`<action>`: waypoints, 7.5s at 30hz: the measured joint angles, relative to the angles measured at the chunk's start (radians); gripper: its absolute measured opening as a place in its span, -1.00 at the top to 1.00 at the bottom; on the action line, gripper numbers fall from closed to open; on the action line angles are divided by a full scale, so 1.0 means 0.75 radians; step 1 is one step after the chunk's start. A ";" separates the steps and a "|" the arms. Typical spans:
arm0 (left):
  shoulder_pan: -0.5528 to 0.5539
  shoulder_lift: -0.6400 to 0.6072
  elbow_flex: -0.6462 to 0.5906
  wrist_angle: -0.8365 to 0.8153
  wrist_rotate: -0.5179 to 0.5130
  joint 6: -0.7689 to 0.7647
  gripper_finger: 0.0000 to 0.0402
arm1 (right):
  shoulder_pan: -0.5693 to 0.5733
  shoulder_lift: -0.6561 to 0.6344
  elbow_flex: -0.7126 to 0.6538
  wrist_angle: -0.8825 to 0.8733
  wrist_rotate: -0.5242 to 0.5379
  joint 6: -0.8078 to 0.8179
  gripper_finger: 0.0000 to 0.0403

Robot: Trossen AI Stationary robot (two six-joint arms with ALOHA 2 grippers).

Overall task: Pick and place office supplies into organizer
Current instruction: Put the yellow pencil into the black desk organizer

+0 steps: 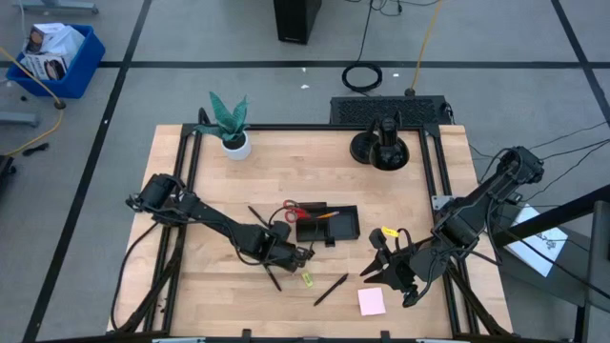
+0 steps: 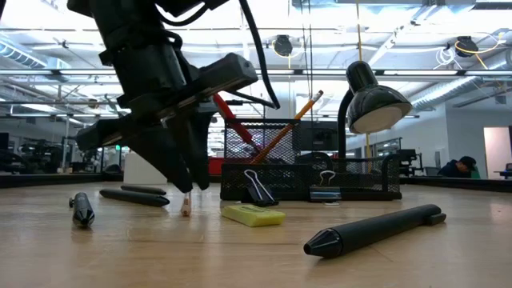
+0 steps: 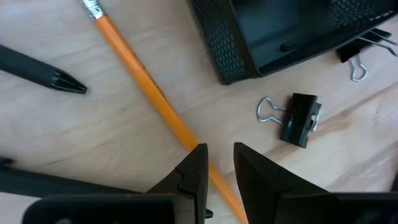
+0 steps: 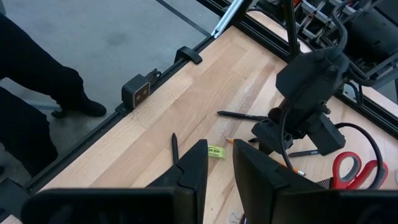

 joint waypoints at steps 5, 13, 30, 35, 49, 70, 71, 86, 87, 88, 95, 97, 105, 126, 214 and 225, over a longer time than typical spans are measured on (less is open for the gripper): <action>0.012 0.000 0.000 -0.010 0.029 0.004 0.60 | 0.000 0.000 0.000 0.000 -0.001 0.000 0.65; 0.005 0.000 0.000 -0.036 0.033 -0.003 0.60 | 0.000 0.000 0.000 0.000 -0.001 0.000 0.65; 0.031 0.007 0.001 -0.059 0.047 -0.053 0.60 | 0.000 0.000 0.000 0.000 -0.002 0.010 0.65; 0.045 0.007 0.001 -0.060 0.054 -0.060 0.60 | 0.000 0.000 0.000 0.000 -0.002 0.010 0.65; 0.059 0.083 0.008 -0.019 0.138 -0.100 0.60 | 0.000 0.000 0.000 0.002 -0.002 0.010 0.65; 0.005 0.077 0.014 -0.129 0.167 -0.146 0.60 | 0.000 0.000 0.000 0.021 -0.002 0.010 0.65; 0.004 0.077 0.014 -0.132 0.169 -0.146 0.60 | 0.000 0.000 0.000 0.021 -0.002 0.010 0.65; 0.001 0.076 0.012 -0.155 0.196 -0.146 0.60 | 0.000 0.000 0.000 0.021 -0.002 0.010 0.65; 0.001 0.076 0.012 -0.155 0.196 -0.146 0.60 | 0.000 0.000 0.000 0.021 -0.002 0.010 0.65; 0.001 0.076 0.012 -0.155 0.196 -0.146 0.60 | 0.000 0.000 0.000 0.021 -0.002 0.010 0.65; 0.002 0.075 0.012 -0.185 0.198 -0.148 0.60 | 0.000 0.000 0.000 0.023 -0.002 0.010 0.65; 0.002 0.075 0.012 -0.203 0.198 -0.159 0.60 | 0.000 0.000 0.000 0.034 -0.002 0.010 0.65; 0.003 0.074 0.012 -0.234 0.198 -0.167 0.60 | 0.000 0.000 0.000 0.056 -0.002 0.010 0.65; 0.013 0.074 0.012 -0.227 0.179 -0.141 0.87 | 0.000 0.000 0.000 0.065 -0.002 0.006 0.65; -0.229 -0.334 0.010 -0.601 -0.166 -0.347 0.84 | 0.000 0.000 0.000 0.079 -0.002 0.009 0.65; -0.245 -0.346 0.010 -0.616 -0.181 -0.374 0.84 | 0.000 0.000 0.000 0.079 -0.002 0.010 0.65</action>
